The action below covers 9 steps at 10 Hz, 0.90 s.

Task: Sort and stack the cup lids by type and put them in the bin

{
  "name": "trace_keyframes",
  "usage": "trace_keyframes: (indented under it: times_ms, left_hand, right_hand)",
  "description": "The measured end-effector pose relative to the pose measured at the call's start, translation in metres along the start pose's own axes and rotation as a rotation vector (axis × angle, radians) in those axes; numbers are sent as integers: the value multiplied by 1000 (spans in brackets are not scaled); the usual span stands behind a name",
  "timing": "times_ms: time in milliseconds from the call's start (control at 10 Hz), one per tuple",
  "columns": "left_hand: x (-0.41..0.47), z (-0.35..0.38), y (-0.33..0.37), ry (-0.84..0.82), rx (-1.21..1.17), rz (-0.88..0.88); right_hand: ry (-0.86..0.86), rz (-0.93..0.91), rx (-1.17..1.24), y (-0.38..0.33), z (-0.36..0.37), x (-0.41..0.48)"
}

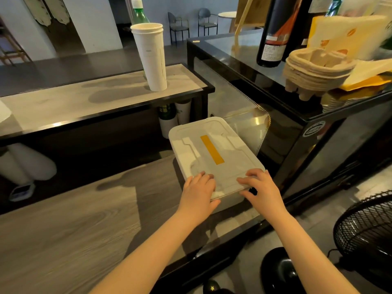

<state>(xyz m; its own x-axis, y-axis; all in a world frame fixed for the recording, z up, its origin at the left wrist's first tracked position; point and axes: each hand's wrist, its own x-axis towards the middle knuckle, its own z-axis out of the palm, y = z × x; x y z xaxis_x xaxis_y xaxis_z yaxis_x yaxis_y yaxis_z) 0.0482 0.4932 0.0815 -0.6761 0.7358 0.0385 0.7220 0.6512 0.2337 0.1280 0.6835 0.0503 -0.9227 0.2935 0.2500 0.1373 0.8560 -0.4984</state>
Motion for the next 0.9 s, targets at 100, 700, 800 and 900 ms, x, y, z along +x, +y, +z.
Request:
trace_keyframes:
  times_ms: [100, 700, 800, 900]
  left_hand:
    - [8, 1, -2, 46, -4, -15]
    - [42, -10, -16, 6, 14, -49]
    - [44, -24, -18, -28, -67, -30]
    - [47, -36, -24, -71, -156, -90]
  right_hand:
    - [-12, 11, 2, 1, 1, 13]
    - [-156, 39, 11, -6, -6, 47]
    - [-184, 10, -57, -10, -12, 54]
    - [-188, 48, -54, -18, -12, 66]
